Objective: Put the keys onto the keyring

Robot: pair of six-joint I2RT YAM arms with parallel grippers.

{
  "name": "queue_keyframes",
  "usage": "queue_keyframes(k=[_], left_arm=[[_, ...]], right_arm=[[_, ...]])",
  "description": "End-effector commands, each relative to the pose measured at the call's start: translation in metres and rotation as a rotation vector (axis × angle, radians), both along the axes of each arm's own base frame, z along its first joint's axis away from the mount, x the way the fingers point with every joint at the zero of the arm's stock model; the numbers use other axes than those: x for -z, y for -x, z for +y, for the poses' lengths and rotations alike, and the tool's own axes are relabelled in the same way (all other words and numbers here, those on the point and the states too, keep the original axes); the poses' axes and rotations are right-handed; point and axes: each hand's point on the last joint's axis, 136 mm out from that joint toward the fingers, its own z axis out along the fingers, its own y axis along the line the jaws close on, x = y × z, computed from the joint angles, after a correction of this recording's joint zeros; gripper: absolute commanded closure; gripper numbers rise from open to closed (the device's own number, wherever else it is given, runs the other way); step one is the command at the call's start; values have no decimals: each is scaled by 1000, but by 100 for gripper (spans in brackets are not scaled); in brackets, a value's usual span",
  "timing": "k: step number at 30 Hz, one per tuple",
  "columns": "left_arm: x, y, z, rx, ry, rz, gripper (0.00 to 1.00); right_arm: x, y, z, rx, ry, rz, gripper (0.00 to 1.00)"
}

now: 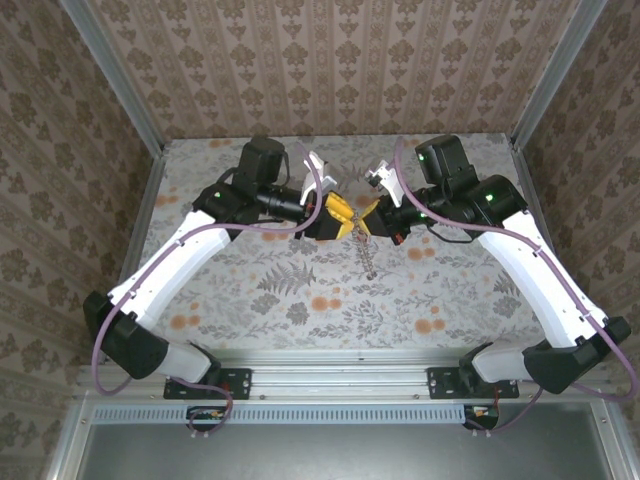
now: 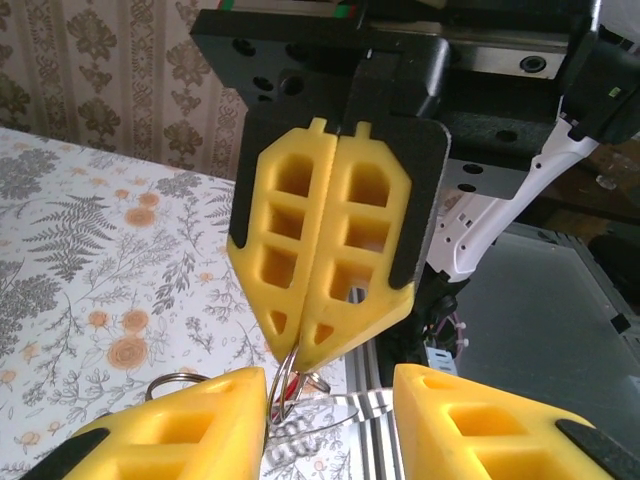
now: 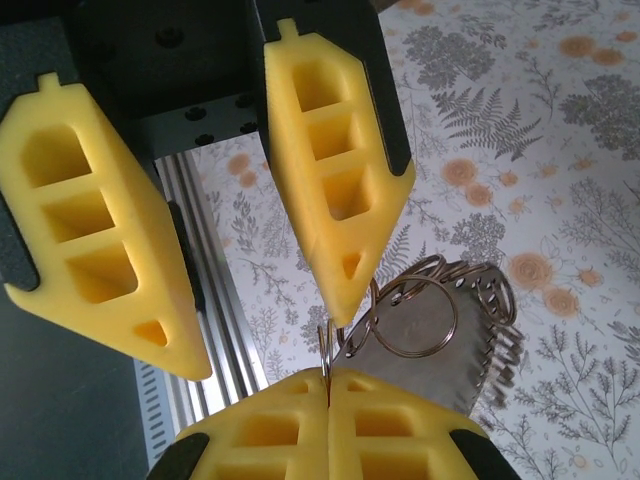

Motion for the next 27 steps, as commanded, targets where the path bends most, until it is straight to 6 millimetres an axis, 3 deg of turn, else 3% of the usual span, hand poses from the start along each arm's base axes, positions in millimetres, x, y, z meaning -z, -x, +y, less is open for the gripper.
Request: queue_keyframes(k=[1, 10, 14, 18, 23, 27], left_arm=[[-10, 4, -5, 40, 34, -7, 61], [-8, 3, -9, 50, 38, 1, 65], [-8, 6, -9, 64, 37, 12, 79], [-5, 5, -9, 59, 31, 12, 79], [-8, 5, -9, 60, 40, 4, 100], [-9, 4, -9, 48, 47, -9, 100]], right_arm=[[-18, 6, 5, -32, -63, -47, 100], [-20, 6, 6, -31, -76, -56, 100], [-21, 5, 7, -30, -79, -56, 100], [-21, 5, 7, -31, -83, -58, 100], [-21, 4, 8, -29, -85, -58, 100], [-22, 0, 3, 13, -88, -76, 97]])
